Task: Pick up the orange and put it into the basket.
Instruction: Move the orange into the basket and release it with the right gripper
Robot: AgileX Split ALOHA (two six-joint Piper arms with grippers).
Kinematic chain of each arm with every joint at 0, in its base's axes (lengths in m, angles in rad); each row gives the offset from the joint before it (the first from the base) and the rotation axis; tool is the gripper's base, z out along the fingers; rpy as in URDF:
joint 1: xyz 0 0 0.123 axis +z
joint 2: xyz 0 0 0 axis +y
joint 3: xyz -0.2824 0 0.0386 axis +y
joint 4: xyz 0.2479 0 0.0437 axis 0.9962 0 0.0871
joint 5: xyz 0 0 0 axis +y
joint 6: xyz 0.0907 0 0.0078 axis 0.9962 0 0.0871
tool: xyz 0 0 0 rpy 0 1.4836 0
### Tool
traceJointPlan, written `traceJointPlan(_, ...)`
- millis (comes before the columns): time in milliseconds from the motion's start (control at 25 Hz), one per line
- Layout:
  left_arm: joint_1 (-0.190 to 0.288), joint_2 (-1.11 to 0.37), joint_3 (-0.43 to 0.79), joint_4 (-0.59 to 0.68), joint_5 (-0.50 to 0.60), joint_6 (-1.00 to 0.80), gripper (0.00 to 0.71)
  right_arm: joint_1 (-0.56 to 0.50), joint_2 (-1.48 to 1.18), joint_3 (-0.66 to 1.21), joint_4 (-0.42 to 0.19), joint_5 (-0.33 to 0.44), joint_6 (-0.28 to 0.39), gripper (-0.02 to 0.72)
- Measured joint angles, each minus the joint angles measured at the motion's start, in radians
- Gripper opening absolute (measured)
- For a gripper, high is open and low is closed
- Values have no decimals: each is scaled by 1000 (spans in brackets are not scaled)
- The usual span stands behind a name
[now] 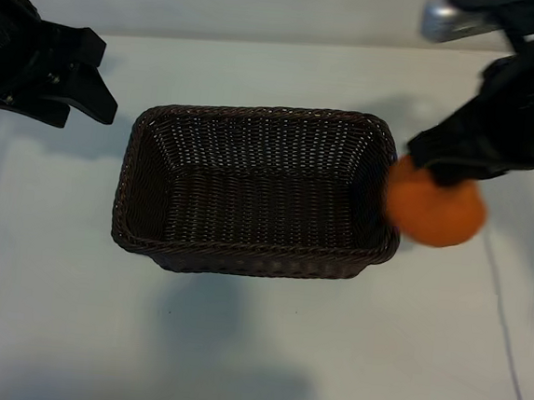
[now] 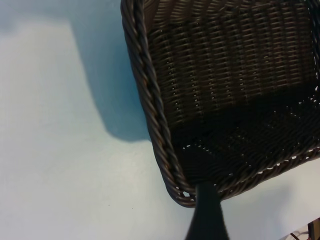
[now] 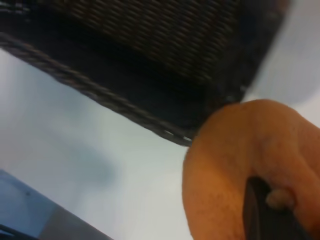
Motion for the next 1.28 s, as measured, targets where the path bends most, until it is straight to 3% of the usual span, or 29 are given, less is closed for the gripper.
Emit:
traceJointPlan(520,0,0,0,1,0,-1,567,319,174,-197,6,-12,66,72)
traceJointPlan(920,0,0,0,1,0,-4,567,327,241,-229,-47,-71,66,72)
traceJointPlan(1280,0,0,0,0,0,-4,567,297,443,-502,-103,8,66,72)
